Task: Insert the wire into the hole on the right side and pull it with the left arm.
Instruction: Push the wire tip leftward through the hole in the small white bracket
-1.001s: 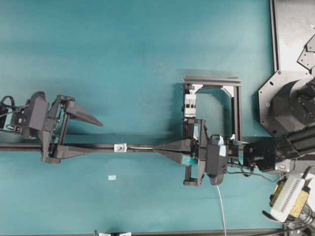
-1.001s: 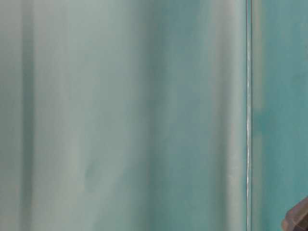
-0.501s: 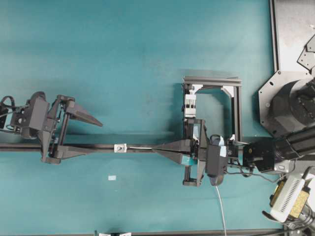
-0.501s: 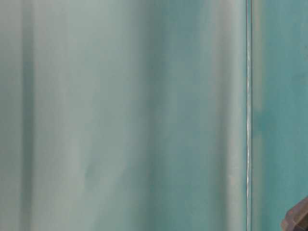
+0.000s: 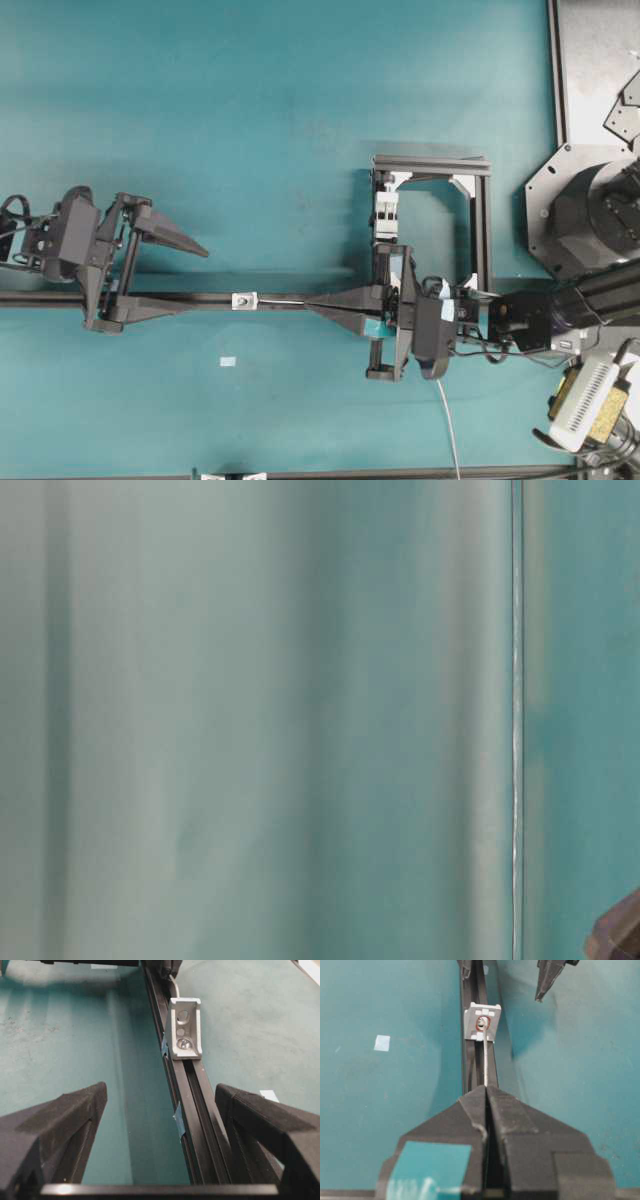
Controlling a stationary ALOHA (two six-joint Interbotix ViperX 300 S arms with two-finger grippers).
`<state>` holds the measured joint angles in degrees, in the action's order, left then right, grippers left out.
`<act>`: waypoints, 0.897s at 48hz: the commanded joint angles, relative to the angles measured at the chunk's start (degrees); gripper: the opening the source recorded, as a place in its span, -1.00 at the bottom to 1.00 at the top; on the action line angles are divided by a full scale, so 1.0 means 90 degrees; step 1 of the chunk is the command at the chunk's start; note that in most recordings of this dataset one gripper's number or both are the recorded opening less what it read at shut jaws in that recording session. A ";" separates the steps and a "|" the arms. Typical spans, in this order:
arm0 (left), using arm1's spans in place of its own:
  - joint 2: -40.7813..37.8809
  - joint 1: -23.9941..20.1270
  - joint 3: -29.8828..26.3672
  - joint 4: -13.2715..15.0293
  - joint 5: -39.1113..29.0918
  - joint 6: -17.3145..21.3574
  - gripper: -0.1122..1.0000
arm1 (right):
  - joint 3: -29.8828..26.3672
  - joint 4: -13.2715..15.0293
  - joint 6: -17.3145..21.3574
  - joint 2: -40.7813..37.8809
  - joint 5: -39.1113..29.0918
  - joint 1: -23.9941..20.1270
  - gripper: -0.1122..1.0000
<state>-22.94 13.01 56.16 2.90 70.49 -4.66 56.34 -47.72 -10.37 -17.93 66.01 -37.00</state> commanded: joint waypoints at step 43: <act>0.0127 -0.0020 -0.0098 0.0010 0.0010 0.0000 0.58 | -0.0371 0.0000 -0.0039 -0.0137 0.0068 0.0244 -0.76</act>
<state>-22.94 13.01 55.63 2.90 70.49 -4.66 53.88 -47.81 -10.63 -19.69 66.09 -35.33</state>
